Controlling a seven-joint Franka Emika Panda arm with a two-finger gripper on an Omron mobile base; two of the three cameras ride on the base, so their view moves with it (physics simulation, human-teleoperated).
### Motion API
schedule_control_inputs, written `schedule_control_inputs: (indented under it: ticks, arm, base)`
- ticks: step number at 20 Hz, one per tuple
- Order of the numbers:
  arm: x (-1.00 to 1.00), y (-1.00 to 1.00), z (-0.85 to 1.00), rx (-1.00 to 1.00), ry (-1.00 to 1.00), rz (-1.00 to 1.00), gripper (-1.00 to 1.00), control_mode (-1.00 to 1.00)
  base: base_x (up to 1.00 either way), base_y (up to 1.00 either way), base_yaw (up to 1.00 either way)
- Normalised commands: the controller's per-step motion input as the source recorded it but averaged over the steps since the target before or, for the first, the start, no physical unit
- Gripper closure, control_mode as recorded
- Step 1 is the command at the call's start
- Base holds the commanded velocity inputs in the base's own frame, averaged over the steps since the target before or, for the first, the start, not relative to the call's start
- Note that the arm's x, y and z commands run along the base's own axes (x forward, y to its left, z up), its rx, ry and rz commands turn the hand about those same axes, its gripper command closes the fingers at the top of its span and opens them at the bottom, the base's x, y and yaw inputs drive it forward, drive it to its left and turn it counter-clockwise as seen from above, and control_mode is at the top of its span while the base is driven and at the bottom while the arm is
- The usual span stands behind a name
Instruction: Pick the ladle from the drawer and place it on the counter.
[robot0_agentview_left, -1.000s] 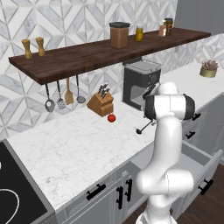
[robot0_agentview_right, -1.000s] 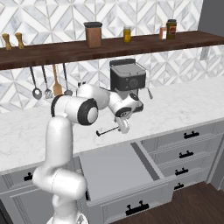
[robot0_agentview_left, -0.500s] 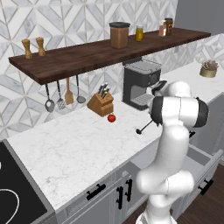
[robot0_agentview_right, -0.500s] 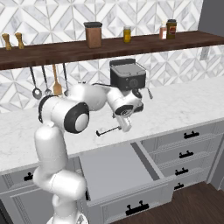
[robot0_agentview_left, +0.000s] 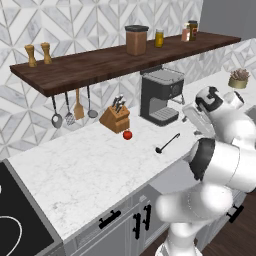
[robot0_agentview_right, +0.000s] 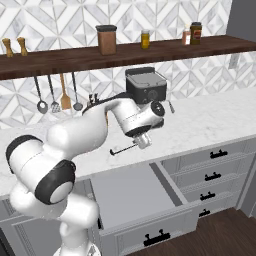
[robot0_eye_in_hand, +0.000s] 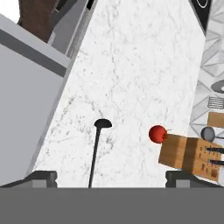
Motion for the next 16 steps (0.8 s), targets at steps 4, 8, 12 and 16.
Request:
schedule_control_inputs:
  ticks: [4, 8, 12, 16]
  arm:
    - [-0.89, 0.03, 0.91, -0.01, -0.31, 0.09, -1.0, -1.0]
    - [-0.62, 0.13, 0.77, -0.02, -0.16, 0.09, -1.0, -1.0]
    - [-0.38, 0.2, 0.44, -0.02, -0.08, 0.07, -1.0, -1.0]
    - [-0.32, 0.38, 0.33, -0.05, -0.09, 0.03, -1.0, -1.0]
  base:
    - [0.0, 0.0, 0.0]
    - [0.0, 0.0, 0.0]
    - [0.0, 0.0, 0.0]
    - [0.0, 0.0, 0.0]
